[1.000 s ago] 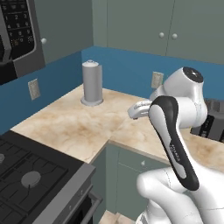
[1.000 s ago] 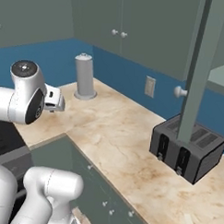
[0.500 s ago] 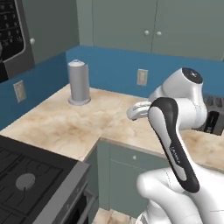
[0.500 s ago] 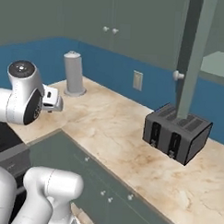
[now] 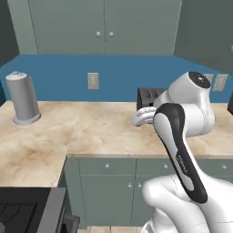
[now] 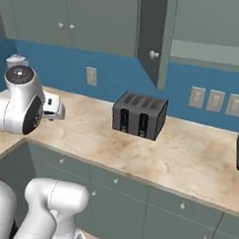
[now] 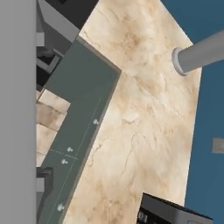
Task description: Close all open cabinet doors.
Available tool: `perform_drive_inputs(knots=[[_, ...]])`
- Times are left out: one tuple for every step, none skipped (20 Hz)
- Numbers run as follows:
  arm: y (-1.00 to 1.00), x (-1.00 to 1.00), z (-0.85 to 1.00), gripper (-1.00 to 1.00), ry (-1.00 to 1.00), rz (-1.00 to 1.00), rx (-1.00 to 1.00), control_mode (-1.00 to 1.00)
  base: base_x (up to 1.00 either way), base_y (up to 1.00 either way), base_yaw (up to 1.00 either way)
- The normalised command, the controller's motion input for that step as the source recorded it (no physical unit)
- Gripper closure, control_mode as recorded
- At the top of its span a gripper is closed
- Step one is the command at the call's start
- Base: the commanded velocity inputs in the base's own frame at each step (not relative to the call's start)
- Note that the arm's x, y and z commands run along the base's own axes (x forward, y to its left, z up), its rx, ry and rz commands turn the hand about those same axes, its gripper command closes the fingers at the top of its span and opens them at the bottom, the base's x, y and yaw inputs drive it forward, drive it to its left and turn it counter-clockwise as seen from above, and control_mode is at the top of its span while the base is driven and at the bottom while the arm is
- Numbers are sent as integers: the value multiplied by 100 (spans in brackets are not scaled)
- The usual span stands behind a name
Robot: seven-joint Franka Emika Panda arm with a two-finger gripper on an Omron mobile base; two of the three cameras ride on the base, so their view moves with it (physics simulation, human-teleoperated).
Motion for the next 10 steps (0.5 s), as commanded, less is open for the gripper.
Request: perform_drive_inputs(knots=[[0,0,0,-100,0,0,0,100,-51,0,-49],[0,0,0,-100,0,0,0,100,-52,0,-49],[0,0,0,-100,0,0,0,100,-55,0,-46],[0,0,0,-100,0,0,0,100,-59,-1,-38],[0,0,0,-100,0,0,0,100,-62,-3,-36],[0,0,0,-100,0,0,0,100,-61,-5,-36],[0,0,0,-100,0,0,0,100,-57,-8,-36],[0,0,0,-100,0,0,0,100,-53,-7,-37],[0,0,0,-100,0,0,0,100,-48,-9,-37],[0,0,0,-100,0,0,0,100,-40,-14,-31]])
